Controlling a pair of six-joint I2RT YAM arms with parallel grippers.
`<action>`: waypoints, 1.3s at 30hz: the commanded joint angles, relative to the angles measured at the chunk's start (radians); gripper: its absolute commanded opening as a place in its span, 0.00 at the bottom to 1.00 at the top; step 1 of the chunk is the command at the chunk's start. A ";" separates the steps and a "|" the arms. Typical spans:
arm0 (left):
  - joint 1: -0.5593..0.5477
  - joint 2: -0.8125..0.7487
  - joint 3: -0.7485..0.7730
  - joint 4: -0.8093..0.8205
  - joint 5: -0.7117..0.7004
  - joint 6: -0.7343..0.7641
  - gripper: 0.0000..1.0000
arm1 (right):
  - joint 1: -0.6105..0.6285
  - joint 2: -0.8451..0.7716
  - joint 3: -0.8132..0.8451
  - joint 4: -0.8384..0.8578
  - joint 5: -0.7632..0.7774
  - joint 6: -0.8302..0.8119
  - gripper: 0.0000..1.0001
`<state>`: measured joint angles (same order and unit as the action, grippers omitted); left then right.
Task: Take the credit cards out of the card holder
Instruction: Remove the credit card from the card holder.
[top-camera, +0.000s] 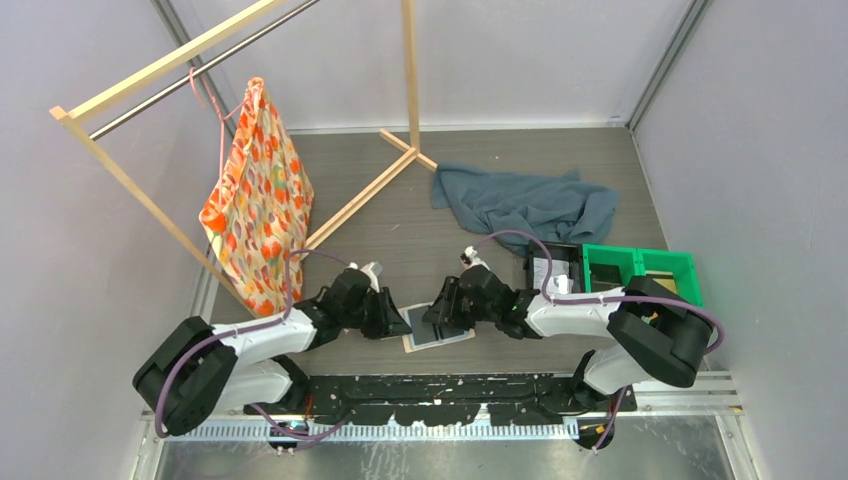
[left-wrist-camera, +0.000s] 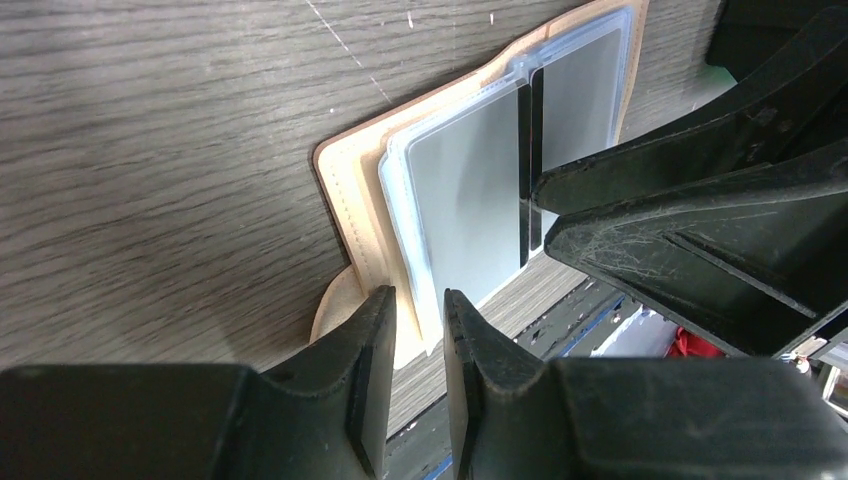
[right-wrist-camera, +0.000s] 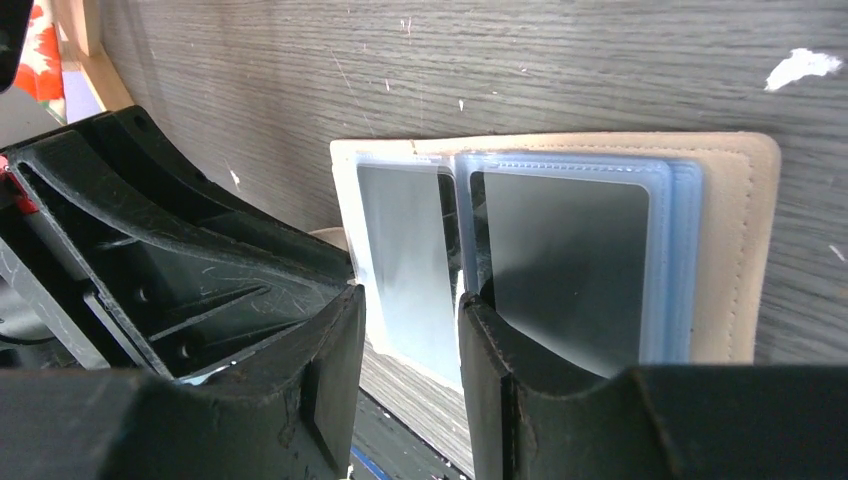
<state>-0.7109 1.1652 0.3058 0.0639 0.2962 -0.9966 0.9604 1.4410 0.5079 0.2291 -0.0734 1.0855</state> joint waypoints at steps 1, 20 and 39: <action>0.008 0.031 -0.004 0.040 -0.020 0.005 0.26 | -0.017 -0.006 -0.017 0.062 -0.003 0.008 0.44; 0.020 0.049 0.013 0.038 -0.034 0.018 0.14 | -0.025 0.055 -0.115 0.203 0.002 0.074 0.30; 0.022 0.227 0.058 0.111 0.018 0.042 0.01 | -0.034 0.032 -0.199 0.338 0.005 0.133 0.18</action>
<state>-0.6807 1.3376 0.3592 0.1612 0.3737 -0.9874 0.9173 1.4899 0.3237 0.5613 -0.0631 1.2102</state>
